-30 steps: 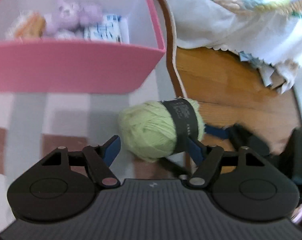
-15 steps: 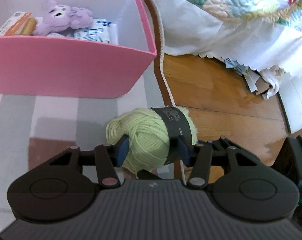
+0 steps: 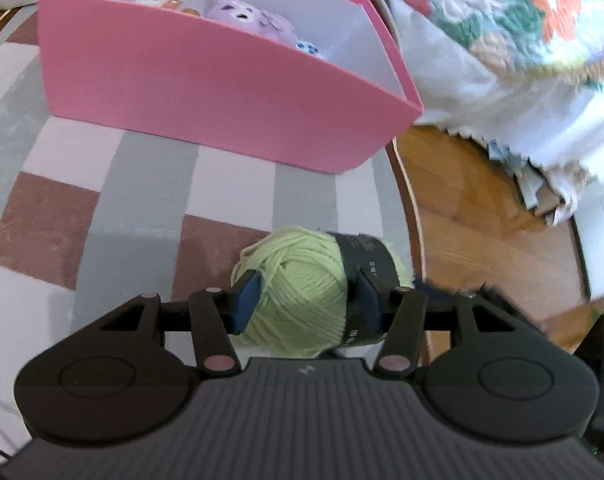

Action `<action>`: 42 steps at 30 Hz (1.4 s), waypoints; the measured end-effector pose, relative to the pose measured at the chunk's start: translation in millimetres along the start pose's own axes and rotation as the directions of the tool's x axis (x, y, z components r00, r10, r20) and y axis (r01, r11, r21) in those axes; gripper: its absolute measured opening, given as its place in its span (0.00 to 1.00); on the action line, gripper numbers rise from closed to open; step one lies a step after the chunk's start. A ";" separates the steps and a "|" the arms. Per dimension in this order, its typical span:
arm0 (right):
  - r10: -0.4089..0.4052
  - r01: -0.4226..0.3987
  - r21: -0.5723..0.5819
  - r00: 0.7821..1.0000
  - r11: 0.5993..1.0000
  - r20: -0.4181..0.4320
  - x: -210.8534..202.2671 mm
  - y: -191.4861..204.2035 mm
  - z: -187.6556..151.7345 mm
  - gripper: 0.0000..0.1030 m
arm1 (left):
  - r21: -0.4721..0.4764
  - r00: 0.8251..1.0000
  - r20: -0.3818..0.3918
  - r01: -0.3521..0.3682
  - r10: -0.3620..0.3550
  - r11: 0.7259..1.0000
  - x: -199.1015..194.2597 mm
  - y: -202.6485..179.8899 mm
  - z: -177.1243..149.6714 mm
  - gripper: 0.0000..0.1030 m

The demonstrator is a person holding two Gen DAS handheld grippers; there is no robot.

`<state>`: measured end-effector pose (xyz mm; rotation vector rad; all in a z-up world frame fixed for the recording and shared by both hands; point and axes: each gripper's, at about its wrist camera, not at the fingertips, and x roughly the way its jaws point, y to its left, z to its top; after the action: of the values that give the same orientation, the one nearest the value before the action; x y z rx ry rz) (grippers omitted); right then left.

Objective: Organize objects
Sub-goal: 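Lift the yarn ball and carry it over the pink box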

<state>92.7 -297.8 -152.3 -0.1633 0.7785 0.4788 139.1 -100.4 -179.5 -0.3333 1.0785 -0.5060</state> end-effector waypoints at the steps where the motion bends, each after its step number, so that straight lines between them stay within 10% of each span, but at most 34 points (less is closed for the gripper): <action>1: -0.064 0.064 -0.047 0.998 0.997 0.005 2.7 4.4 -2.1 0.90 | 0.017 1.000 0.015 -0.005 0.005 1.000 2.1 -0.5 -2.3 0.51; 12: 0.024 -0.023 0.089 1.000 0.996 -0.015 -7.3 4.0 10.8 0.85 | -0.157 0.984 0.022 0.177 -0.175 0.972 -21.3 15.7 -10.8 0.45; 22: 0.065 -0.056 0.178 0.997 0.982 -0.050 -45.0 30.1 4.1 0.87 | 0.049 0.996 -0.021 0.088 -0.088 0.995 -52.6 -18.9 -38.5 0.52; 42: 0.047 -0.051 0.085 0.998 0.995 0.049 -85.8 59.7 17.9 0.88 | 0.038 0.992 0.060 0.110 -0.113 0.993 -111.0 -21.8 -38.0 0.52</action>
<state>23.5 -269.9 -77.0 -0.0527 0.7574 0.4928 58.2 -58.8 -102.2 -0.3781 0.9941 -0.6096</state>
